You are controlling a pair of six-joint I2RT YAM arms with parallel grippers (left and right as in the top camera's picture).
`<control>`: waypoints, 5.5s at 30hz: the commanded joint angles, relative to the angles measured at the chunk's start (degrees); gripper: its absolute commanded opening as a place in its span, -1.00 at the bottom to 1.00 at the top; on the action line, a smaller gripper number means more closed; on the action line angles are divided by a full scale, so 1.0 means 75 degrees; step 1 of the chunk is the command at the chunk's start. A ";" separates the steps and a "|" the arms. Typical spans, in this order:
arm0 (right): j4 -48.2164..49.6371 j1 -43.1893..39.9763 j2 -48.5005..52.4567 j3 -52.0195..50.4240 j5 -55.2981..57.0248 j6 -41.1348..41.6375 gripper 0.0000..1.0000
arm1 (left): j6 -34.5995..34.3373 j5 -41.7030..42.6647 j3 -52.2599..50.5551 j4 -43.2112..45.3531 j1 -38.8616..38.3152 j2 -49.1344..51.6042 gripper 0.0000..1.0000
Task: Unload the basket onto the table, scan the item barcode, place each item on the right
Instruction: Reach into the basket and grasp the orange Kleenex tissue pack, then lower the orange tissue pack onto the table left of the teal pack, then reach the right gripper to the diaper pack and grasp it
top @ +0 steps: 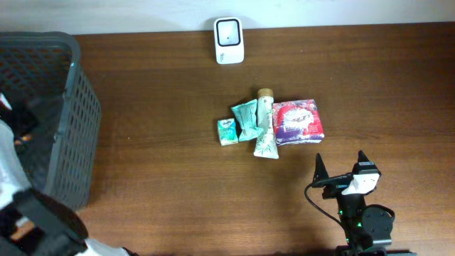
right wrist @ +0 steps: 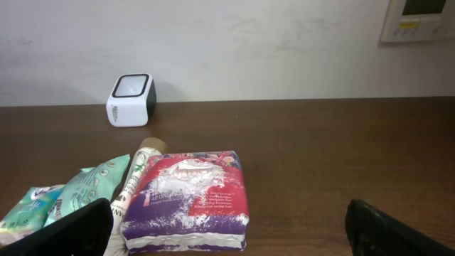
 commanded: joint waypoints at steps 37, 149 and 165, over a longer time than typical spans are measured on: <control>-0.0038 0.0044 -0.0050 -0.0038 -0.0020 0.0035 0.97 | -0.3483 -0.0090 0.0041 -0.0606 -0.8341 0.1483 -1.00; 0.1172 0.0044 -0.0050 -0.0041 -0.3448 0.2238 0.97 | -0.2961 -0.0842 0.1711 -0.3348 -0.7172 0.0315 0.98; 0.2693 0.0041 0.1547 0.3981 -0.2375 -0.1023 0.97 | -0.2964 -0.0638 0.1711 -0.3343 -0.7166 0.0315 0.99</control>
